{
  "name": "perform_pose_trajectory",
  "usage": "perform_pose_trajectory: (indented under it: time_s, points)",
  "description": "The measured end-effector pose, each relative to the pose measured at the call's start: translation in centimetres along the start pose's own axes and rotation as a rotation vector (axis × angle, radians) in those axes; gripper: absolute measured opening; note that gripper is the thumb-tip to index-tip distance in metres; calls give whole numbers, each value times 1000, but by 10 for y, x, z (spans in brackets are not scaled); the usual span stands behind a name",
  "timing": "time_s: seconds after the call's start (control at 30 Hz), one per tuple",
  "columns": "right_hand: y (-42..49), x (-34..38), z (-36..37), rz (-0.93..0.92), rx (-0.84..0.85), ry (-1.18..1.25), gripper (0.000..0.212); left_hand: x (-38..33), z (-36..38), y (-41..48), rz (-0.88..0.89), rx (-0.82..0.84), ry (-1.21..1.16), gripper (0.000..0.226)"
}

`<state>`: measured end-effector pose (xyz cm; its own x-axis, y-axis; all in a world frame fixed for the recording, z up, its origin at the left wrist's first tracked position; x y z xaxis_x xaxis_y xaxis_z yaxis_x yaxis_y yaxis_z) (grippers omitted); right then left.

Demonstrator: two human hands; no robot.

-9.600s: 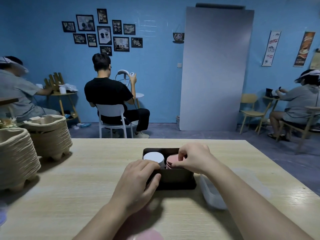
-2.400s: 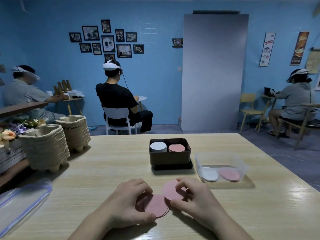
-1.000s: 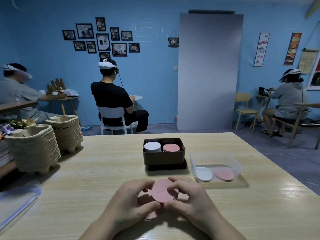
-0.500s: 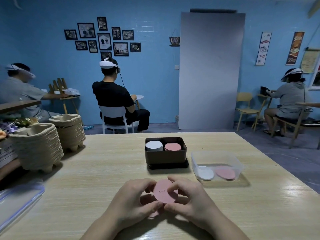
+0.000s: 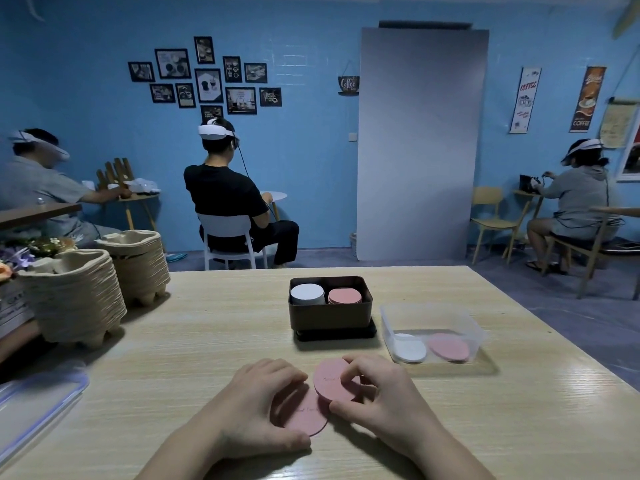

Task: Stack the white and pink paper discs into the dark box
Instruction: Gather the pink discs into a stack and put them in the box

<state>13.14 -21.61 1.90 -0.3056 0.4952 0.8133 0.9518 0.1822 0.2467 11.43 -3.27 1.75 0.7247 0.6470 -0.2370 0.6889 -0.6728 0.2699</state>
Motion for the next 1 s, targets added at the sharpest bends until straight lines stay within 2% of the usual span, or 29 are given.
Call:
perform_pose_trajectory:
  time_s: [0.17, 0.37, 0.5, 0.7, 1.0]
  points:
    - [-2, 1, -1, 0, -4, -12, 33, 2, -3, 2, 10, -62, 7, 61]
    - [1, -5, -7, 31, -68, -92, 35, 6, -16, -4, -50, -209, 23, 45]
    - [1, -4, -9, 43, -99, -187, 38, 13, -23, -10, -124, -268, 27, 45]
    - [2, -5, 0, 30, -50, -245, 40, 2, -27, -1, -95, -303, 21, 43]
    - [-2, 6, 7, -86, 23, -110, 37, -19, -13, 24, 20, -255, -32, 55]
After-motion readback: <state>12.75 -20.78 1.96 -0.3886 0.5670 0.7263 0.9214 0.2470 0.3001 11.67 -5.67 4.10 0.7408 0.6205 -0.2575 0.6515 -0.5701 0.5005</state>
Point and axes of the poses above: each hand's wrist, its own y-axis towards the middle knuckle, its own z-axis out of the palm, x = y × z, the point moved 10 cm from there along y, towards the middle knuckle, and after that the axes turned 14 degrees about z, right-handed, at the moved point
